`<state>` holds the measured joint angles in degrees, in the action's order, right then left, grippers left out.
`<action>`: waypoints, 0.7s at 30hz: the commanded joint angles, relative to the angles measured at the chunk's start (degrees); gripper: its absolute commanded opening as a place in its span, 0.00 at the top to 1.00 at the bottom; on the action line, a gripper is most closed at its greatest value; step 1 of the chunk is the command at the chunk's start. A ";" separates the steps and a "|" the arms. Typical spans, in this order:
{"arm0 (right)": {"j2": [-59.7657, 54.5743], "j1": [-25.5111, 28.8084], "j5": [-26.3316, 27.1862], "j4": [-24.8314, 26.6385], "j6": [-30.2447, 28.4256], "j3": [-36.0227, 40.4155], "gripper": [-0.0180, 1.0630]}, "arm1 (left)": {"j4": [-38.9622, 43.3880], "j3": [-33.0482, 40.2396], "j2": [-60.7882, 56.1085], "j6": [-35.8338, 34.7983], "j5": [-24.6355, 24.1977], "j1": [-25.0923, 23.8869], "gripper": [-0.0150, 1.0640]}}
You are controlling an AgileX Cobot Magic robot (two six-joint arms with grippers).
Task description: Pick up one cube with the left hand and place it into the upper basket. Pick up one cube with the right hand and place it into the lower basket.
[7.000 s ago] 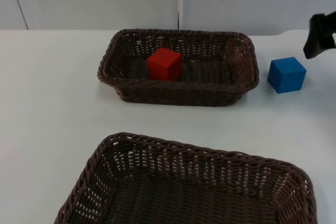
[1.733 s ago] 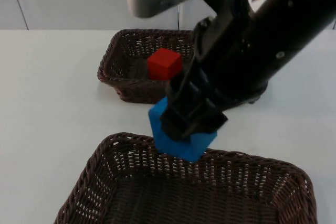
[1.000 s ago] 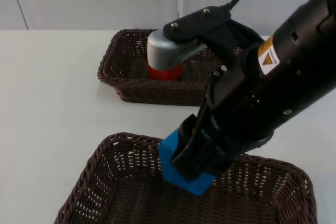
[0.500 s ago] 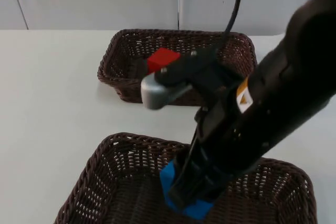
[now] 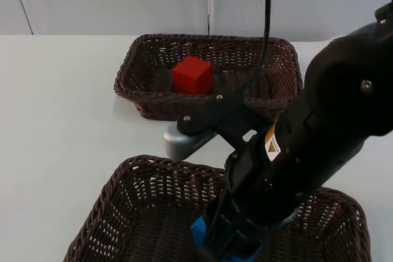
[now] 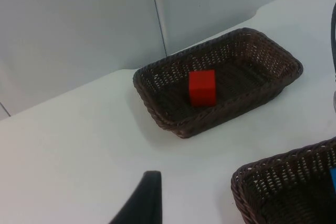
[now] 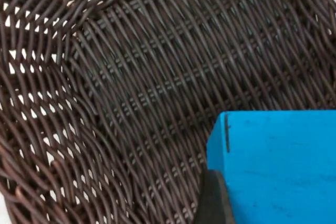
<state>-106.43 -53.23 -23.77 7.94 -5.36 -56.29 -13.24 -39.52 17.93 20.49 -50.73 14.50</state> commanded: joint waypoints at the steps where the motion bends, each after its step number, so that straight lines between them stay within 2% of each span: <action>1: 0.01 -0.16 0.62 0.34 -0.02 0.13 0.80 | -0.74 0.29 -0.27 -0.45 0.09 0.32 0.01; 2: 0.01 -0.16 0.62 0.34 -0.02 0.13 0.73 | -0.74 0.29 -0.27 -0.45 0.09 0.32 0.01; 3: 0.01 -0.16 0.62 0.34 -0.02 0.13 0.73 | -0.74 0.29 -0.27 -0.45 0.09 0.32 0.01; 6: 0.01 -0.16 0.62 0.34 -0.02 0.13 0.52 | -0.74 0.29 -0.27 -0.45 0.09 0.32 0.01; 7: 0.01 -0.16 0.62 0.34 -0.02 0.13 0.52 | -0.74 0.29 -0.27 -0.45 0.09 0.32 0.01; 10: 0.01 -0.16 0.75 0.34 -0.02 0.13 0.37 | -0.74 0.29 -0.27 -0.45 0.09 0.32 0.01; 14: 0.11 -0.16 0.11 0.47 -0.02 0.00 0.36 | -0.74 0.29 -0.27 -0.45 0.09 0.32 0.01; 17: 0.36 -0.16 -4.46 1.44 -0.25 -1.84 0.36 | -0.74 0.29 -0.27 -0.45 0.09 0.32 0.01; 21: 2.31 -0.16 -6.98 1.44 -0.40 -3.64 0.36 | -0.74 0.29 -0.27 -0.45 0.09 0.32 0.01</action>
<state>-105.49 -53.32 -29.57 9.00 -5.36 -59.14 -13.24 -39.52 17.93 20.49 -50.73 14.50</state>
